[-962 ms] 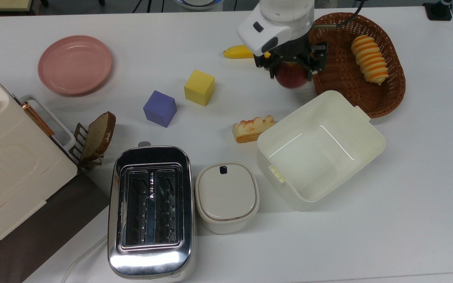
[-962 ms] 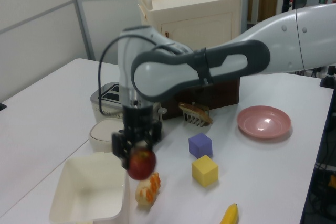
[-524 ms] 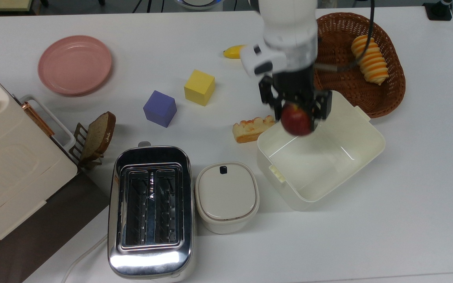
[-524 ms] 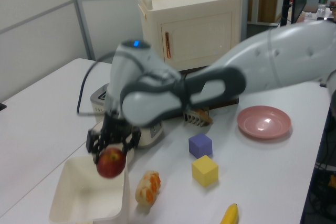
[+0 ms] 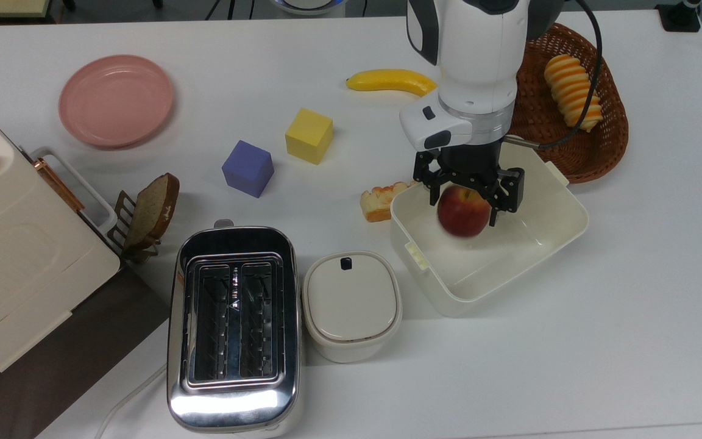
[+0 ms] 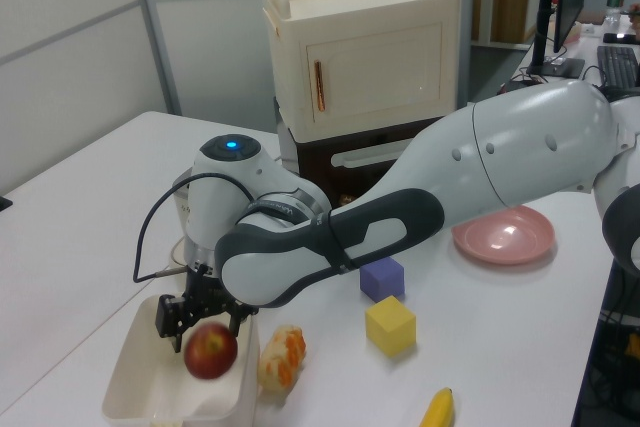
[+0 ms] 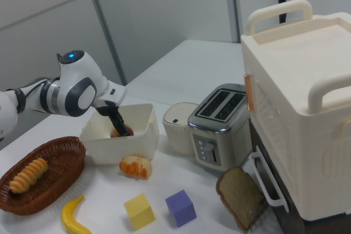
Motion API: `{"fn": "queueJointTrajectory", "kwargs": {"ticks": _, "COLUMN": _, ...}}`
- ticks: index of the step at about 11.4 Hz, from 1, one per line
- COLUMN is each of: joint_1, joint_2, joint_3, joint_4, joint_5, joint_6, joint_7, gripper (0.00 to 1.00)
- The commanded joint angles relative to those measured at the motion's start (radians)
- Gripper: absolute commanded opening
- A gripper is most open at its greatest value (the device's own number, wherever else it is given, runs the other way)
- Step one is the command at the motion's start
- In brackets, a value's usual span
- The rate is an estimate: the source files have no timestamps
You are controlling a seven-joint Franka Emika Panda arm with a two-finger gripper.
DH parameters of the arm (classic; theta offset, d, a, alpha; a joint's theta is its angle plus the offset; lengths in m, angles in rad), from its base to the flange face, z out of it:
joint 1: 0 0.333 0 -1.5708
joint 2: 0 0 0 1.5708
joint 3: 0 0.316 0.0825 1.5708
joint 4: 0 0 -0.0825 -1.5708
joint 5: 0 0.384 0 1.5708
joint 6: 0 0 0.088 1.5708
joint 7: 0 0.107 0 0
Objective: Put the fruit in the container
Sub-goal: 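Open the gripper to release the apple and raise it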
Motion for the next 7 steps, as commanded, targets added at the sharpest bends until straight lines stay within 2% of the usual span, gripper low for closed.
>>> {"fn": "queueJointTrajectory", "kwargs": {"ticks": 1, "joint_1": 0.011, "joint_2": -0.012, "joint_3": -0.017, "joint_4": 0.009, "joint_5": -0.016, "joint_6": -0.010, "joint_7": 0.029, "gripper": 1.00}}
{"fn": "queueJointTrajectory", "kwargs": {"ticks": 4, "joint_1": 0.005, "joint_2": -0.060, "joint_3": -0.033, "joint_4": 0.012, "joint_5": -0.016, "joint_6": -0.059, "joint_7": 0.028, "gripper": 1.00}}
{"fn": "queueJointTrajectory", "kwargs": {"ticks": 5, "joint_1": -0.006, "joint_2": -0.100, "joint_3": -0.032, "joint_4": 0.013, "joint_5": -0.018, "joint_6": -0.134, "joint_7": 0.018, "gripper": 1.00}}
{"fn": "queueJointTrajectory", "kwargs": {"ticks": 7, "joint_1": -0.070, "joint_2": -0.181, "joint_3": -0.006, "joint_4": 0.015, "joint_5": -0.035, "joint_6": -0.342, "joint_7": -0.107, "gripper": 1.00}}
